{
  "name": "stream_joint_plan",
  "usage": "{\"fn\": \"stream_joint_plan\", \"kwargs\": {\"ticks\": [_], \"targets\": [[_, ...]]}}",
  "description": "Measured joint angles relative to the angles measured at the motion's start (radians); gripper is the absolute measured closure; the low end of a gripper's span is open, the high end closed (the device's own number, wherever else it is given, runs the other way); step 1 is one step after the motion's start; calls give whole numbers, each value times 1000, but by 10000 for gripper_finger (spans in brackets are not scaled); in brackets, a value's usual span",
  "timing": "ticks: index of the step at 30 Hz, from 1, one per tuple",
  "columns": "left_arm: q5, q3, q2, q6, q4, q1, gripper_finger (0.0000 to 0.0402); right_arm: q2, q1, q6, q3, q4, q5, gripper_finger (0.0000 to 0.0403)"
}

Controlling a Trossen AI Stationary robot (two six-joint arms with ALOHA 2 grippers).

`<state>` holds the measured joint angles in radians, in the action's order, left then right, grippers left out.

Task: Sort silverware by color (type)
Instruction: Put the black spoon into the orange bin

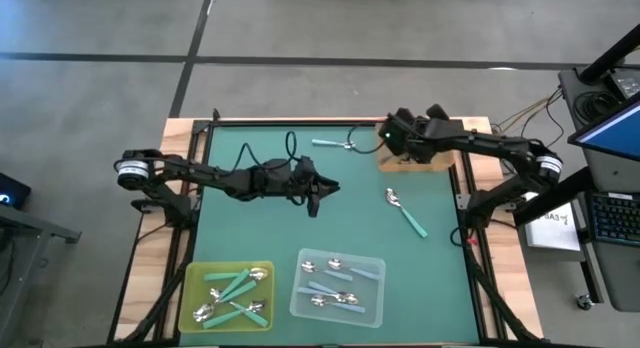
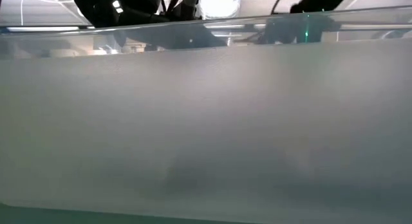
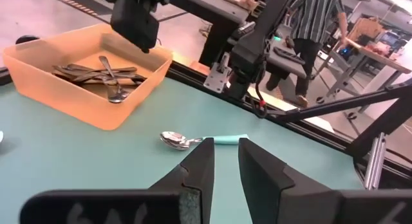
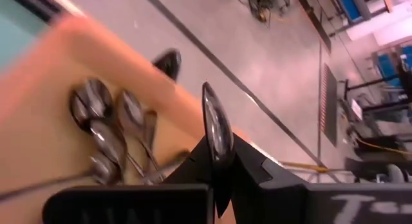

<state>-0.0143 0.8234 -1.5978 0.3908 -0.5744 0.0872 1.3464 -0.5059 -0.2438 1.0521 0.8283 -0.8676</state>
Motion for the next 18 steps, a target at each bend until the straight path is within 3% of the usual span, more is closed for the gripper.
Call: {"fn": "stream_joint_plan", "kwargs": {"ticks": [5, 8, 11, 18], "targets": [[0, 0, 0, 0, 25, 0, 347, 1, -81, 37, -99, -24, 38, 387], [0, 0, 0, -1, 46, 1, 347, 0, -112, 37, -123, -22, 129, 385], [-1, -1, -1, 0, 60, 1, 347, 0, -122, 39, -124, -23, 214, 384], [-2, -1, -1, 0, 67, 2, 347, -2, -121, 132, -62, -26, 242, 383]]}}
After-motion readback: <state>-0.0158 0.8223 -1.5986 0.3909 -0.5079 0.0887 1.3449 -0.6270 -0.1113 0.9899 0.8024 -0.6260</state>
